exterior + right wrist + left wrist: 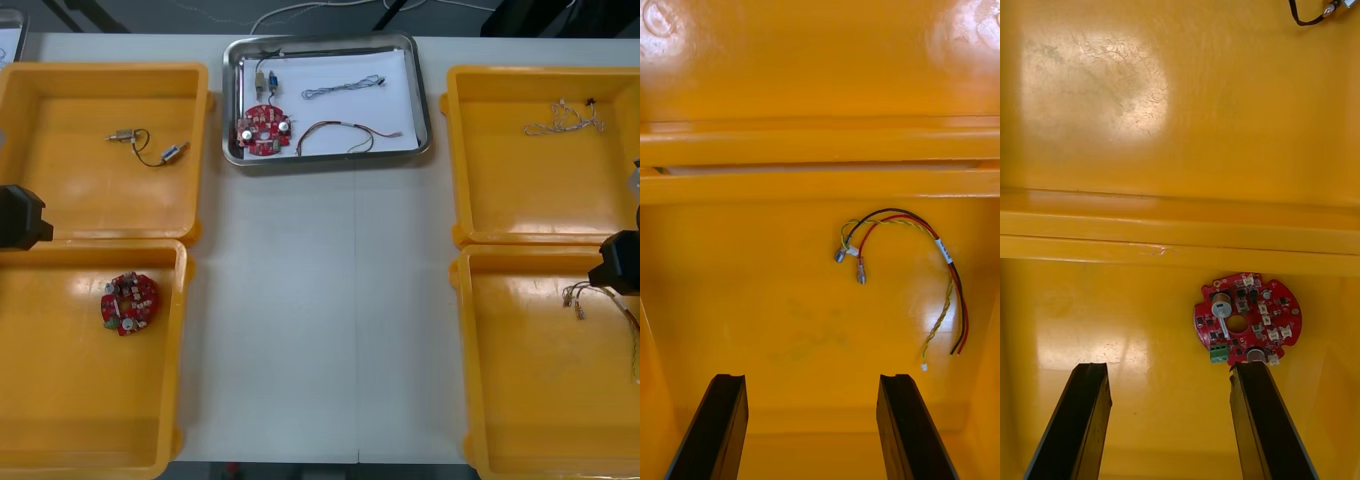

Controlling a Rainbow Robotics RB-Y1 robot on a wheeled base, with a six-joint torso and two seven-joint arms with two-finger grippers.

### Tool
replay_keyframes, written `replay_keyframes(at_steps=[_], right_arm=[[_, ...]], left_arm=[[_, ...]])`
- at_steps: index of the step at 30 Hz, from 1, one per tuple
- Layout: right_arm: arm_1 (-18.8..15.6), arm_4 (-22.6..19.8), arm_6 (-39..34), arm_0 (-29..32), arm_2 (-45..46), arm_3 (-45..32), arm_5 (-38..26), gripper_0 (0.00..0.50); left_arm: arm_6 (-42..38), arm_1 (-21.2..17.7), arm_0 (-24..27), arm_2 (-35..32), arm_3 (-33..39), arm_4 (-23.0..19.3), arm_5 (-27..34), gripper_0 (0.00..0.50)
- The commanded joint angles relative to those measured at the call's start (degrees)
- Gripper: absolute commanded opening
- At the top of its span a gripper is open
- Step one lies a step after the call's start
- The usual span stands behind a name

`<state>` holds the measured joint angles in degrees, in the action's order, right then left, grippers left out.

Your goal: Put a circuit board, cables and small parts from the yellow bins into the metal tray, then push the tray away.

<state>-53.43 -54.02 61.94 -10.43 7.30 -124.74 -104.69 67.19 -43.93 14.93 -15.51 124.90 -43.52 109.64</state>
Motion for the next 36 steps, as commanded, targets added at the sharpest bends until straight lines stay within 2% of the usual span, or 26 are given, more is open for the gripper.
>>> replay_keyframes(at_steps=[1, 9, 36], right_arm=[[-0.8, 0.1, 1.9, 3.1, 3.3, -1.8, 1.9, 0.500], [-0.5, 0.5, 2.2, 5.0, 4.0, -2.7, 2.4, 0.500], [-0.5, 1.2, 2.3, 5.0, 4.1, -2.9, 2.4, 0.500]], left_arm=[[3.9, -2.4, -1.0, -1.7, 1.7, 0.1, 0.4, 0.472], [3.9, -2.4, -1.0, -1.7, 1.7, 0.1, 0.4, 0.472], [3.9, -2.4, -1.0, -1.7, 1.7, 0.1, 0.4, 0.472]])
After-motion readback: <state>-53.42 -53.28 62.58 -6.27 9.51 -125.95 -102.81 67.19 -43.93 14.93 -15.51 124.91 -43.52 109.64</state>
